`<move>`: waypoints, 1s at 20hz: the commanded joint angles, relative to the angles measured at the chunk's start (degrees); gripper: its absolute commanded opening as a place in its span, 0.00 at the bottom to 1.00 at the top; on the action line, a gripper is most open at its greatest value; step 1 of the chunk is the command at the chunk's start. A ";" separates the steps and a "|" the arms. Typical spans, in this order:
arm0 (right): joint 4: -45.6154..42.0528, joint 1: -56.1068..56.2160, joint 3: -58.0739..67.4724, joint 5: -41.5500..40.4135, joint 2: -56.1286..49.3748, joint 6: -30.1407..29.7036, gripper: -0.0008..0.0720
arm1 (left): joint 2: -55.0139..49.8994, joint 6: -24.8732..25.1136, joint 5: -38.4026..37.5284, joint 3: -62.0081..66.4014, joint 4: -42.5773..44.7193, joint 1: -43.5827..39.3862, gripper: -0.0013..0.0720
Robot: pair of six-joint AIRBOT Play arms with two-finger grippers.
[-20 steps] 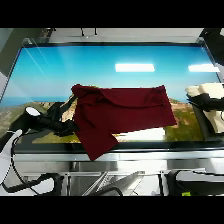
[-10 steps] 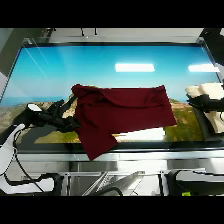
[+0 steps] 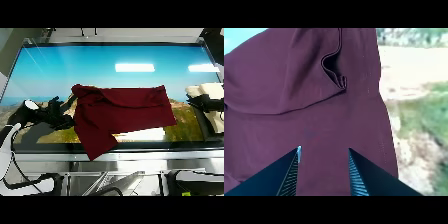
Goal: Fold the shirts.
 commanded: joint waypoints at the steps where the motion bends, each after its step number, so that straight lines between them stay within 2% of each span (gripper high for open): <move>1: 0.02 -0.02 -0.02 0.07 0.02 0.04 0.51 | -2.93 0.11 4.37 -1.25 -1.40 -1.75 0.81; 7: -0.13 -0.02 -0.04 0.55 0.02 0.02 0.51 | -5.40 3.63 6.32 -0.79 -8.33 -8.13 0.79; 9: -0.26 -0.02 -0.24 0.92 -0.04 -0.26 0.51 | -5.40 3.69 5.84 0.61 -7.98 -8.41 0.24; 10: -0.46 -0.02 -0.59 0.90 -0.04 -0.37 0.51 | -5.42 3.69 5.11 1.20 -7.96 -8.37 0.08; 11: -1.33 -0.02 -0.92 0.87 -0.13 -0.37 0.51 | -5.42 3.69 4.39 1.62 -7.96 -7.98 0.04; 15: -8.68 -0.02 -2.40 0.72 -1.42 -0.13 0.51 | -5.09 3.98 1.16 1.60 -7.76 -4.50 0.04; 20: -10.60 0.33 -5.60 0.94 -5.51 -0.37 0.51 | -3.23 4.31 -0.59 1.60 -6.49 2.03 0.04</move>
